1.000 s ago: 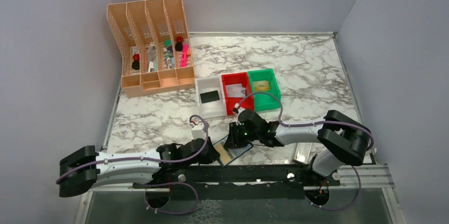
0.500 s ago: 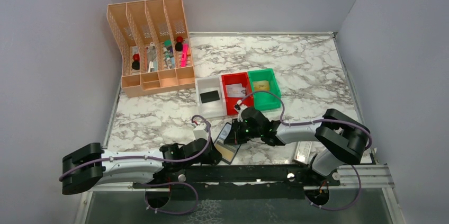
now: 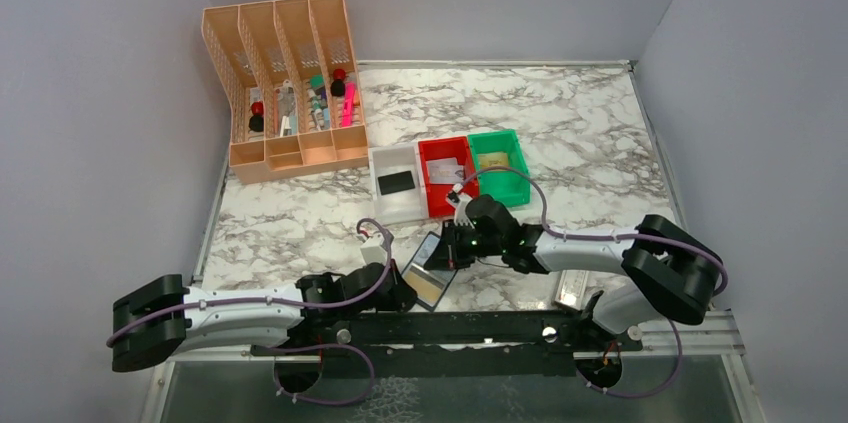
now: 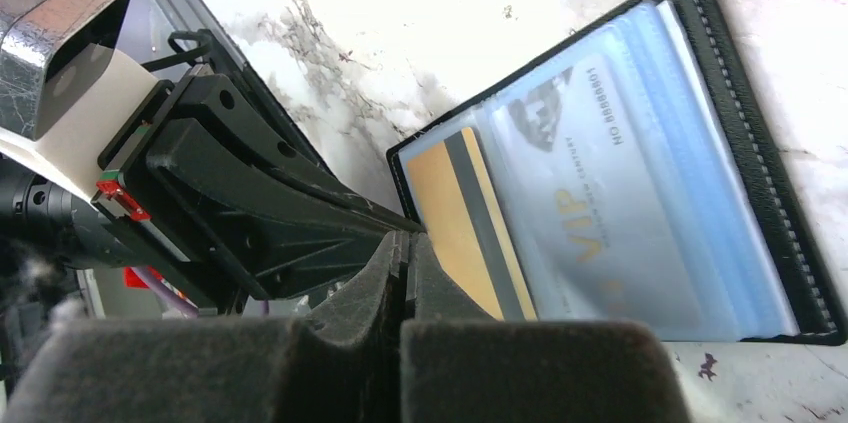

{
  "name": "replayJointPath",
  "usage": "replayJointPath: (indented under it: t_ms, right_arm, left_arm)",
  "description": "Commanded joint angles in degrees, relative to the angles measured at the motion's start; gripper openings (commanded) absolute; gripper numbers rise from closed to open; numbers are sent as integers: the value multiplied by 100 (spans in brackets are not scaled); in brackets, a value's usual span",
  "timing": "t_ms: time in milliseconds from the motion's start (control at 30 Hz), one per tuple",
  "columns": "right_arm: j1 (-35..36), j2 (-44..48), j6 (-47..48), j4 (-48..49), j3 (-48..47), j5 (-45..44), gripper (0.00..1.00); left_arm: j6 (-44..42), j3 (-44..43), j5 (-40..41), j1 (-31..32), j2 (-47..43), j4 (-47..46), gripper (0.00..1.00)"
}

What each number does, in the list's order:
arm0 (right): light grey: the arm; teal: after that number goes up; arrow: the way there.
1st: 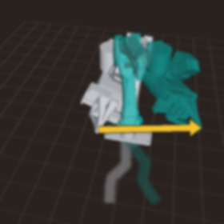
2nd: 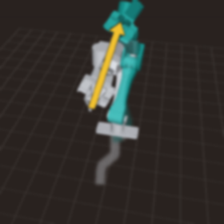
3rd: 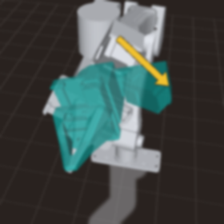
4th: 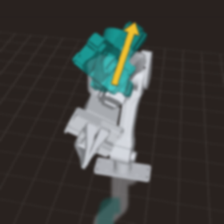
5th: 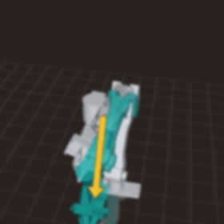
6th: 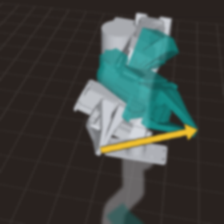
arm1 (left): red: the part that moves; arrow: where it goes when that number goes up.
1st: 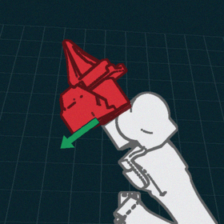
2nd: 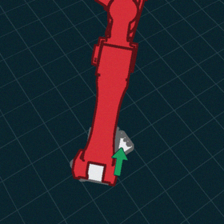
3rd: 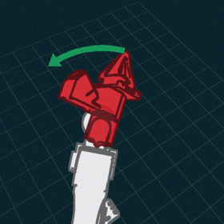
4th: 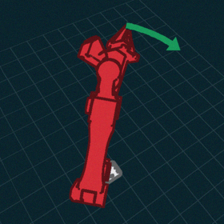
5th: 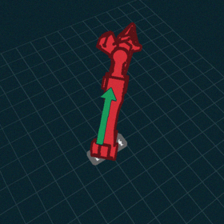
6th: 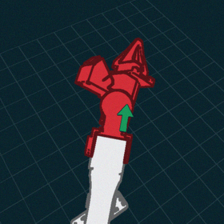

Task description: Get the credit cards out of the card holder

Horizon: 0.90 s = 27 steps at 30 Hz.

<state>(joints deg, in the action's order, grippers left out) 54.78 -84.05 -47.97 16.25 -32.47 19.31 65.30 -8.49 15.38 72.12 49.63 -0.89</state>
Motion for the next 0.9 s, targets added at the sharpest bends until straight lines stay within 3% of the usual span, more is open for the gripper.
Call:
replayJointPath:
  t_ms: [0,200,400,733,867]
  right_arm:
    - [-138,222,104,-298,108,205,1]
    - [-236,327,222,-484,115,89,2]
    - [-231,-272,852,-625,-159,631,28]
    - [-231,-678,1033,-519,-69,1111,31]
    - [-231,-777,692,13,199,1388,30]
  left_arm:
    - [-1,175,96,6,-137,645,0]
    - [-19,165,115,4,-186,704,0]
    - [-182,49,105,4,-132,624,0]
    - [-511,-166,147,5,-119,335,21]
    - [-587,-180,152,4,73,200,22]
